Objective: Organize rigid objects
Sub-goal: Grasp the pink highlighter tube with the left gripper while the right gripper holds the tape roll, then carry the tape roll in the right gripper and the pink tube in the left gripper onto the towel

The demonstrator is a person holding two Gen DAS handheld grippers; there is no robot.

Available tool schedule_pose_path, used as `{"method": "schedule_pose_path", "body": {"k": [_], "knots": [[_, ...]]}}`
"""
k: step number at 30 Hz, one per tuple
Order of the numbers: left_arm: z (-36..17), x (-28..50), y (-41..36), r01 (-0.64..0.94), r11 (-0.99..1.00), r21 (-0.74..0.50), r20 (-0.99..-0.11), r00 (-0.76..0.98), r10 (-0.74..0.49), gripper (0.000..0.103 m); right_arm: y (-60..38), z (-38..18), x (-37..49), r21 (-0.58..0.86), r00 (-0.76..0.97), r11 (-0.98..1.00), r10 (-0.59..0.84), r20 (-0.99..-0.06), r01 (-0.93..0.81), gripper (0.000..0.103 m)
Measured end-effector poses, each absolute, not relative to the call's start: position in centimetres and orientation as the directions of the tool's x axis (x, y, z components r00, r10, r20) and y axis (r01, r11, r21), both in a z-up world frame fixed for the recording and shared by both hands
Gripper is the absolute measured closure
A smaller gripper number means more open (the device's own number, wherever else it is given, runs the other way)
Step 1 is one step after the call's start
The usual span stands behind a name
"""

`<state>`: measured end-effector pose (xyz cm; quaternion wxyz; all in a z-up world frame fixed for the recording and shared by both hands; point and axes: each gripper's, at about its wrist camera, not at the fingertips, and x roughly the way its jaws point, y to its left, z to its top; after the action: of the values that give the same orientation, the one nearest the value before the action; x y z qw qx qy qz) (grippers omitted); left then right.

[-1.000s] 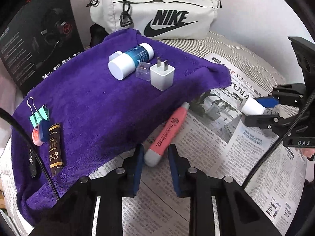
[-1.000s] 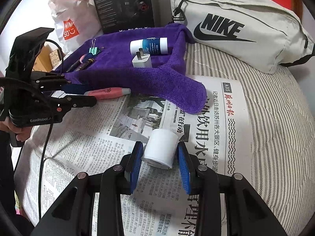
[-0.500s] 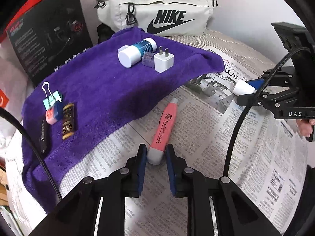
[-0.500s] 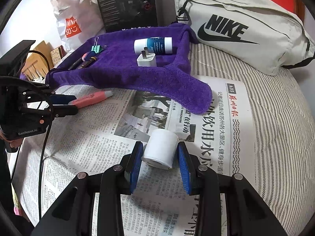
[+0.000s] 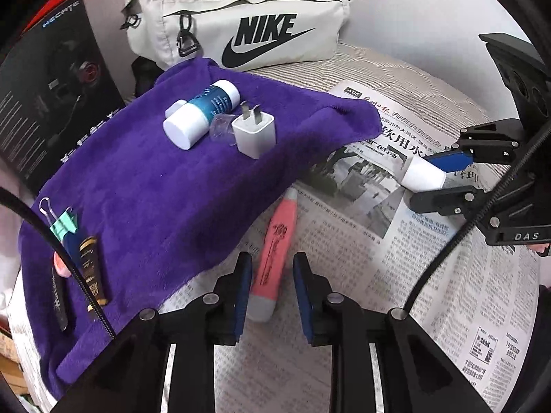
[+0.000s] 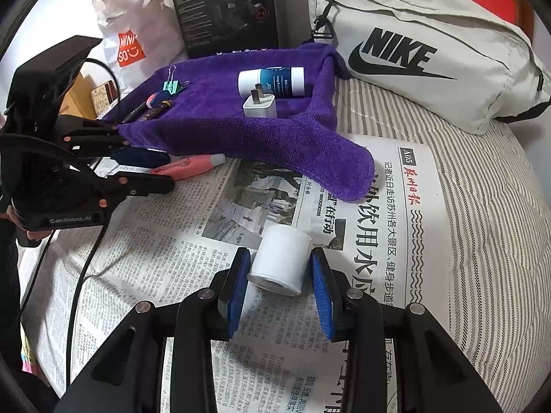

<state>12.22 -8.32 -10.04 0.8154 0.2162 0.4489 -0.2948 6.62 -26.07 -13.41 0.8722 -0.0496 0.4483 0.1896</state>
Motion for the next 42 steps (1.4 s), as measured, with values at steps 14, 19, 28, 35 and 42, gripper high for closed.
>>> {"method": "schedule_pose_path", "body": {"k": [14, 19, 28, 35, 42], "knots": [[-10.3, 7.8, -1.1, 0.43, 0.903, -0.005, -0.856, 0.465, -0.227, 0.087, -25.2, -13.3, 6.9, 0.097, 0.52, 0.926, 0.289, -0.804, -0.364, 0.069], [-10.7, 5.0, 2.7, 0.266, 0.962, -0.058, -0.848, 0.495, -0.188, 0.087, -23.7, -13.2, 7.7, 0.087, 0.526, 0.924, 0.288, -0.8, -0.373, 0.069], [-11.4, 2.9, 3.9, 0.138, 0.989, -0.052, -0.797, 0.592, -0.125, 0.086, -20.8, -13.9, 7.8, -0.014, 0.597, 0.923, 0.236, -0.767, -0.384, 0.069], [-11.5, 2.9, 3.5, 0.134, 0.99, -0.048, -0.769, 0.627, -0.122, 0.084, -20.9, -14.2, 7.7, -0.021, 0.62, 0.925, 0.237, -0.748, -0.379, 0.068], [-11.5, 2.7, 3.2, 0.156, 0.987, -0.043, -0.768, 0.627, -0.133, 0.075, -20.8, -14.2, 7.6, -0.02, 0.62, 0.925, 0.237, -0.748, -0.379, 0.068]]}}
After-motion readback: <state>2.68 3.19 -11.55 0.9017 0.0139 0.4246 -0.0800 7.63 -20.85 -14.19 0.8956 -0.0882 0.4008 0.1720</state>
